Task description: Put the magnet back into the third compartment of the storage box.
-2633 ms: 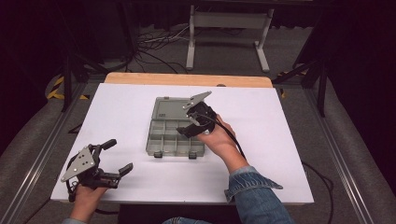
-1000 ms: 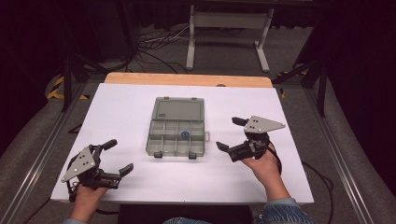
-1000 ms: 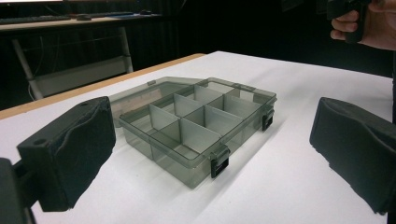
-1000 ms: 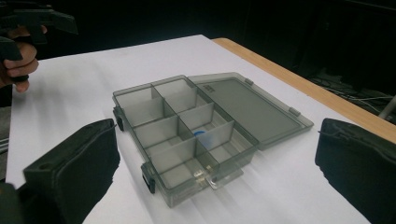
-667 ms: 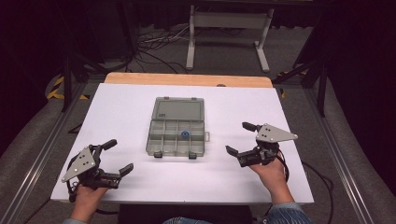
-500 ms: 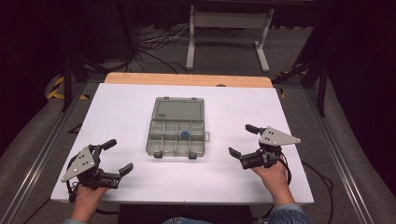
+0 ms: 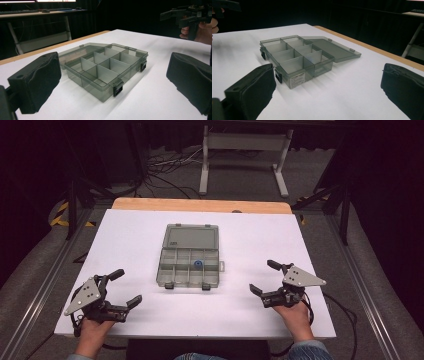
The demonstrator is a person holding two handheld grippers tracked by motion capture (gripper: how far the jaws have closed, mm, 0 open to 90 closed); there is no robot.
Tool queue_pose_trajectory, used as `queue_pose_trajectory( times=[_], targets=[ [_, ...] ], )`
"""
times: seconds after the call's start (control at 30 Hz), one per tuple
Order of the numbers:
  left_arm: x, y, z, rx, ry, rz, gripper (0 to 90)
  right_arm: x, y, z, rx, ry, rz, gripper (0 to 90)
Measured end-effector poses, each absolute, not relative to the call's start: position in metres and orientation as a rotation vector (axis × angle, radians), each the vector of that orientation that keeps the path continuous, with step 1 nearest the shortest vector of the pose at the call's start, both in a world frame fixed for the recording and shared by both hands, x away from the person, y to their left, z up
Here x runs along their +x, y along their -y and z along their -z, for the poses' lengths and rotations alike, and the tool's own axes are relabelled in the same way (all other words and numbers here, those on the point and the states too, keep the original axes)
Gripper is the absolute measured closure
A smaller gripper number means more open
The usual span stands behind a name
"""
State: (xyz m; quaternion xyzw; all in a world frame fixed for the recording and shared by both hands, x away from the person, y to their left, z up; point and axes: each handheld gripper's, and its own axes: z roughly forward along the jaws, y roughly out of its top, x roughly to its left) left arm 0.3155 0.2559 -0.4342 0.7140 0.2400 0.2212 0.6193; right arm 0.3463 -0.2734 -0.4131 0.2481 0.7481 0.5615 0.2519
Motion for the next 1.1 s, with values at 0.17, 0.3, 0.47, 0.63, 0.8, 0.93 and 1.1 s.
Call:
queue_pose_trajectory(
  times=[0.17,0.3,0.47,0.63,0.8,0.93,1.1],
  targets=[
    [0.316,-0.257,0.434,1.634,-0.55,-0.506,0.1,0.344,0.278,0.421,0.674,-2.014,-1.543,0.0],
    [0.316,-0.257,0.434,1.633,-0.545,-0.504,0.0,0.342,0.279,0.428,0.667,-2.014,-1.544,0.0],
    [0.315,-0.257,0.434,1.613,-0.542,-0.503,0.0,0.341,0.28,0.435,0.683,-2.02,-1.555,0.0],
    [0.315,-0.258,0.434,1.614,-0.539,-0.502,0.0,0.344,0.285,0.442,0.734,-2.02,-1.58,0.0],
    [0.315,-0.259,0.434,1.6,-0.538,-0.492,0.0,0.346,0.284,0.445,0.75,-2.039,-1.589,0.0],
    [0.315,-0.259,0.434,1.586,-0.541,-0.489,0.0,0.346,0.282,0.445,0.742,-2.043,-1.589,0.0],
    [0.315,-0.259,0.434,1.595,-0.535,-0.493,0.0,0.346,0.281,0.445,0.731,-2.037,-1.588,0.0]
  ],
)
